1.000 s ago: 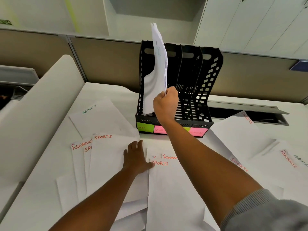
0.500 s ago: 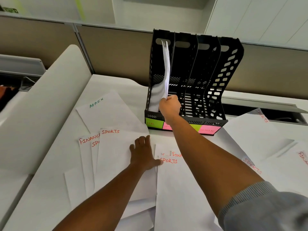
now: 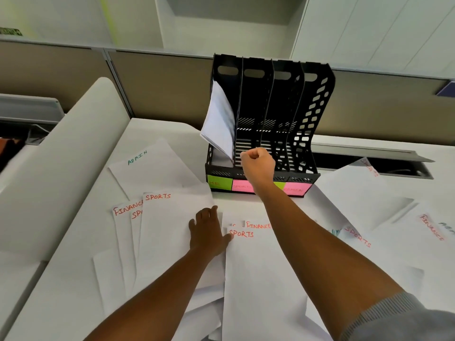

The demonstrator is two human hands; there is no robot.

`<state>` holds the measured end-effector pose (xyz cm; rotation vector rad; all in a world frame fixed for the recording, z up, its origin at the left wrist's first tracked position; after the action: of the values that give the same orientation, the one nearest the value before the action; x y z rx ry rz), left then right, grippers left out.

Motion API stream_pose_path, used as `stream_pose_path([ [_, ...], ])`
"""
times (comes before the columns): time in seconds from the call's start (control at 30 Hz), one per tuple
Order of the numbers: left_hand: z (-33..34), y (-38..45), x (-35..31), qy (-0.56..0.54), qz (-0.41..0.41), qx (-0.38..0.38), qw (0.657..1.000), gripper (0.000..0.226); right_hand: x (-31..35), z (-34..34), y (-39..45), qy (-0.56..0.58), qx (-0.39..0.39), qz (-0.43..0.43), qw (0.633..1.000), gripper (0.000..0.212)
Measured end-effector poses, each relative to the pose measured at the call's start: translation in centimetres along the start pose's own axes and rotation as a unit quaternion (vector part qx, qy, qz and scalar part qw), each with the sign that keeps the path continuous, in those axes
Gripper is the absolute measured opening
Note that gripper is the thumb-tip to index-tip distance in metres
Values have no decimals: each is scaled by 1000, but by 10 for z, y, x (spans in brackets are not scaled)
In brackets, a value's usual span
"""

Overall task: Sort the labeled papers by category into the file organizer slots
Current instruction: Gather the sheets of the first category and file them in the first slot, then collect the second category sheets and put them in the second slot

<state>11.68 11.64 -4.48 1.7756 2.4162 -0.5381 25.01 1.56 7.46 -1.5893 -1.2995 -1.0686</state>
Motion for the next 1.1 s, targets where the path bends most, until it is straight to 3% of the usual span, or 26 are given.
stream_pose_path([
  [0.23, -3, -32, -17, -110, 16, -52, 992, 52, -36, -53, -28, -32, -59, -9, 998, 9],
  [0.47, 7, -47, -22, -150, -37, 36, 987, 59, -94, -97, -58, -209, -18, 57, 976, 26],
  [0.53, 8, -49, -24, -167, -45, 41, 984, 57, -111, -109, -66, -236, 9, 94, 967, 20],
  [0.67, 8, -54, -28, -183, -63, 36, 981, 43, -131, -127, -79, -262, 35, 105, 959, 16],
  [0.8, 7, -56, -27, -264, -82, 42, 960, 30, -140, -134, -86, -262, 34, 107, 958, 27],
  [0.87, 4, -56, -26, -331, -94, 46, 938, 30, -143, -138, -88, -248, 29, 116, 961, 11],
  [0.9, 3, -56, -24, -352, -99, 42, 930, 31, -144, -139, -88, -238, 25, 122, 963, 14],
  [1.0, -4, -55, -20, -386, -118, 17, 915, 35, -145, -141, -88, -210, 30, 142, 967, 57],
  [1.1, -13, -50, -14, -416, -146, -15, 897, 38, -140, -141, -90, -173, 114, 155, 966, 54],
])
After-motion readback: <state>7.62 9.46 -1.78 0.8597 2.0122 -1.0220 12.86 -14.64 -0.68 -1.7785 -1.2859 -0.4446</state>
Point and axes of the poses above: each hand's wrist, its own y-axis towards the middle knuckle, its own z-axis out of the palm, x = y × z, the point moved 1 cm from there along y, towards the middle knuckle
